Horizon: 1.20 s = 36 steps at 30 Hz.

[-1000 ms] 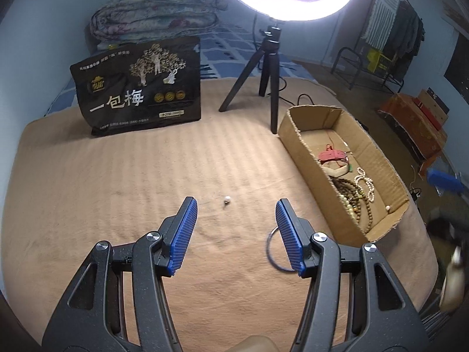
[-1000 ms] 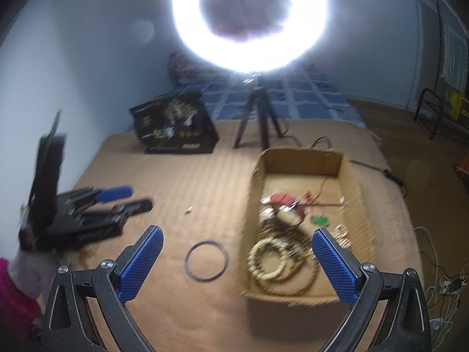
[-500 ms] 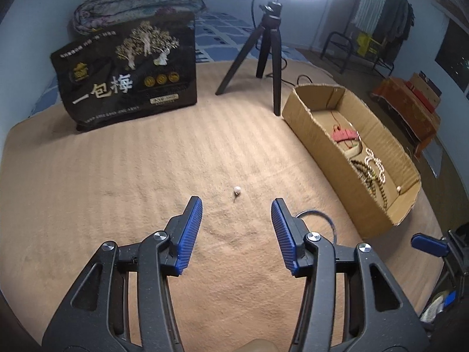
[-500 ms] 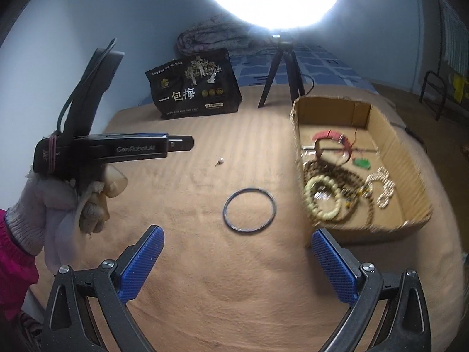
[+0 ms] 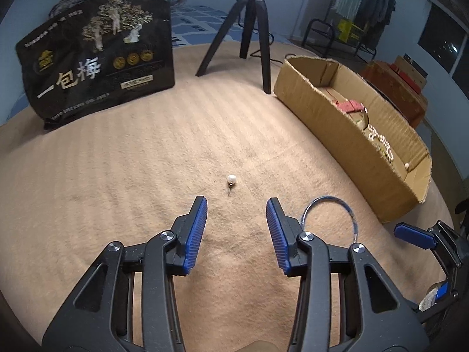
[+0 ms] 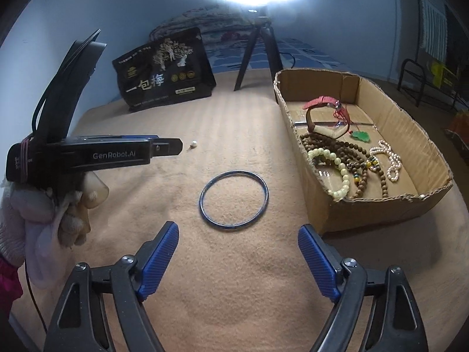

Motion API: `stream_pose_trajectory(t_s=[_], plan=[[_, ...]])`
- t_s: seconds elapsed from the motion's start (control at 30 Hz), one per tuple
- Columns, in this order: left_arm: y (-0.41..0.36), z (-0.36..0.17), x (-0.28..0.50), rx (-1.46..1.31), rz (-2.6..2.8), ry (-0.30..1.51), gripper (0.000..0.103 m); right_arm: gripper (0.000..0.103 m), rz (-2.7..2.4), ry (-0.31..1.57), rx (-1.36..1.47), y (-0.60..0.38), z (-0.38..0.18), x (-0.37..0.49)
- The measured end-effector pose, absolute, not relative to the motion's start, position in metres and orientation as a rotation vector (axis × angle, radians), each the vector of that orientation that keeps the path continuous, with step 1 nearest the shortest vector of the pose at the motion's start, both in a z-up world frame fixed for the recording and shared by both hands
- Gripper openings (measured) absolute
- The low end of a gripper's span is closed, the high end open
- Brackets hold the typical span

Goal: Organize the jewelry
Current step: 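Move the left tool over the white pearl bead while the right tool moves over the blue bangle, then close the left tool on the pearl bead while the right tool closes on the blue bangle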

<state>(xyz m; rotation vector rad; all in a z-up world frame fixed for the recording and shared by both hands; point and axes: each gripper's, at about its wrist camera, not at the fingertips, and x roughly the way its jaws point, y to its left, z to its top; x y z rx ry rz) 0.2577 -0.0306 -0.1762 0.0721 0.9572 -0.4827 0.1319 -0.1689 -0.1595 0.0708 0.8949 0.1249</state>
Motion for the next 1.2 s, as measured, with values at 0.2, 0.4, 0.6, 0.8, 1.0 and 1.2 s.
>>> stream_pose_trajectory(t_s=[0.2,0.4,0.6,0.8,1.0,1.2], plan=[[-0.039,-0.190,0.267,0.106,-0.508,0.961,0.034,0.085,0.080,0.902,0.038,-0.158,-0.170,0.138],[-0.037,-0.198,0.280,0.084,-0.512,0.955,0.034,0.081,0.058,0.918,0.066,-0.158,-0.177,0.148],[-0.040,-0.203,0.287,0.073,-0.556,0.947,0.033,0.081,0.046,0.933,0.072,-0.154,-0.184,0.154],[-0.042,-0.205,0.293,0.067,-0.566,0.948,0.024,0.081,0.010,0.928,0.058,-0.151,-0.187,0.160],[-0.039,-0.207,0.295,0.054,-0.563,0.952,0.014,0.084,-0.014,0.936,0.028,-0.144,-0.189,0.167],[-0.036,-0.208,0.296,0.036,-0.564,0.954,0.008,0.086,-0.044,0.946,0.021,-0.139,-0.190,0.178]])
